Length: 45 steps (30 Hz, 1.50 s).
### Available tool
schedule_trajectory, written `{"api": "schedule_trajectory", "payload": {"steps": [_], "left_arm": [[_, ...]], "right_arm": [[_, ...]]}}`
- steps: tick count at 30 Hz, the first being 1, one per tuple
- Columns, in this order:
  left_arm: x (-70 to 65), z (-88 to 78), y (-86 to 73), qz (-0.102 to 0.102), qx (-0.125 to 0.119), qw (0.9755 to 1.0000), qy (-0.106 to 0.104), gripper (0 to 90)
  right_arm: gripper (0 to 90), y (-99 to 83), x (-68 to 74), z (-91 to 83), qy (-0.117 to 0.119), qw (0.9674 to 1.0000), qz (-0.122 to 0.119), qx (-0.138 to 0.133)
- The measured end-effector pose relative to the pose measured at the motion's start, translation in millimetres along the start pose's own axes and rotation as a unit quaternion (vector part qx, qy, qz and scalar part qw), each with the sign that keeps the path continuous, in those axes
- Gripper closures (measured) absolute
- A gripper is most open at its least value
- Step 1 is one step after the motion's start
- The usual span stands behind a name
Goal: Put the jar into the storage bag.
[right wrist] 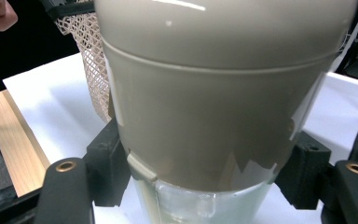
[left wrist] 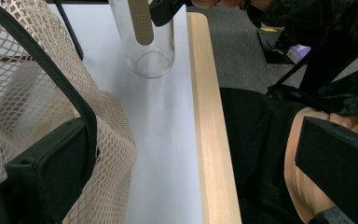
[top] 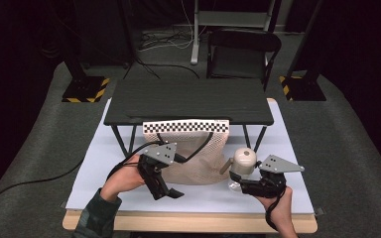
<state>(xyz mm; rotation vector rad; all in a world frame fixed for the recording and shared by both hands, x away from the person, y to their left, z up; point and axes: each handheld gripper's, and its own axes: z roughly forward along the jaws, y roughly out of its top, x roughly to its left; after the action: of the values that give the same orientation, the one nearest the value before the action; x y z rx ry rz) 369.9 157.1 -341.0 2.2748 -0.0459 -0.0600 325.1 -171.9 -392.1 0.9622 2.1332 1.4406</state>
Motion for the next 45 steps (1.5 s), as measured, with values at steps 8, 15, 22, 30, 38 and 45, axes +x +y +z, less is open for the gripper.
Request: {"api": "schedule_trajectory", "payload": {"steps": [8,15,22,30,38,45], "left_arm": [[-0.3,-0.8,0.1,0.001,-0.002,1.0000,-0.001,0.0],[-0.7,-0.6,0.3,0.002,-0.002,1.0000,0.001,0.0],[-1.1,0.2,0.2,0.003,0.001,1.0000,0.004,0.0],[-1.0,1.2,0.3,0.004,0.005,1.0000,0.005,0.0],[-1.1,0.5,0.3,0.004,0.003,1.0000,0.005,0.0],[-3.4,-0.4,1.8,0.006,0.003,0.9999,0.011,0.0]], "right_arm": [[29.6,10.2,5.7,7.1,0.010,0.9999,-0.002,-0.005],[29.6,18.7,8.5,10.7,0.013,0.9999,-0.003,-0.008],[29.6,29.2,10.7,11.5,0.015,0.9998,-0.001,-0.013],[29.6,41.2,14.3,12.9,0.019,0.9997,-0.006,-0.017],[29.6,50.3,18.9,15.4,0.028,0.9994,-0.010,-0.017],[29.6,61.8,21.0,17.1,0.034,0.9992,-0.012,-0.015]]}}
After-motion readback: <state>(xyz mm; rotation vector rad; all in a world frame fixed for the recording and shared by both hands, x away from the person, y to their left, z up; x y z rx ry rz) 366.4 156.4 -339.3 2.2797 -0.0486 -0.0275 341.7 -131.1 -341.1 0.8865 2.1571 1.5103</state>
